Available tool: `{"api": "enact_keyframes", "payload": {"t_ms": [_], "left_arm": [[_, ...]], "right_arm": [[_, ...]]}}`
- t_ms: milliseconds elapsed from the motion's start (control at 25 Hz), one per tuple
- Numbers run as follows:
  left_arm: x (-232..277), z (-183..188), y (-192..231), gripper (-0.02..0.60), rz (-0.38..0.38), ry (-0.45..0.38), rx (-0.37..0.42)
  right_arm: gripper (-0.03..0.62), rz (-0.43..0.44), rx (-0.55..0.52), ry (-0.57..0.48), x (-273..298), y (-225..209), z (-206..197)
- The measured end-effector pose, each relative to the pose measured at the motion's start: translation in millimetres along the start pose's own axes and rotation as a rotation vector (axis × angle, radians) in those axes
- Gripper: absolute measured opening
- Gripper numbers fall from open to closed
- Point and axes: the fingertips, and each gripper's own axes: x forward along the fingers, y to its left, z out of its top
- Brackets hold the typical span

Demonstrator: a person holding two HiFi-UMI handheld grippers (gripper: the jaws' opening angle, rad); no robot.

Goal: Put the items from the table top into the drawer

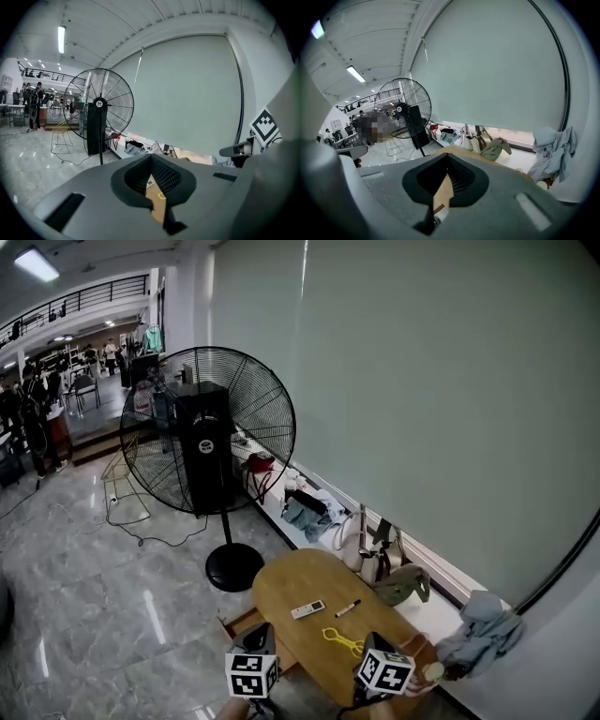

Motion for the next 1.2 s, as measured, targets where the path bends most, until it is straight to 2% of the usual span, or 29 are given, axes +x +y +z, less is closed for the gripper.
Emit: {"api": "enact_keyframes", "payload": {"t_ms": [240, 480, 640, 800, 1040, 1200], "left_arm": [[38.2, 39.0, 57.2, -0.003, 0.004, -0.036, -0.027], [68.6, 63.1, 119.0, -0.003, 0.004, -0.049, -0.062], [89.8, 77.0, 152.9, -0.003, -0.010, -0.042, -0.051], [114.7, 85.3, 169.4, -0.003, -0.037, -0.034, -0.053], [149.8, 87.1, 169.6, -0.003, -0.089, -0.004, -0.070], [167.3, 83.6, 168.1, -0.003, -0.102, 0.013, -0.075]], "right_arm": [[0.005, 0.010, -0.024, -0.002, 46.0, 42.5, 34.5], [0.005, -0.007, -0.060, -0.024, 89.6, 86.4, 73.1], [0.005, -0.022, -0.048, -0.035, 114.3, 108.2, 85.3], [0.005, -0.070, -0.030, -0.006, 127.6, 106.6, 79.7], [0.005, -0.173, -0.030, 0.027, 130.3, 81.6, 87.2], [0.005, -0.187, -0.026, 0.018, 147.4, 77.0, 99.4]]}}
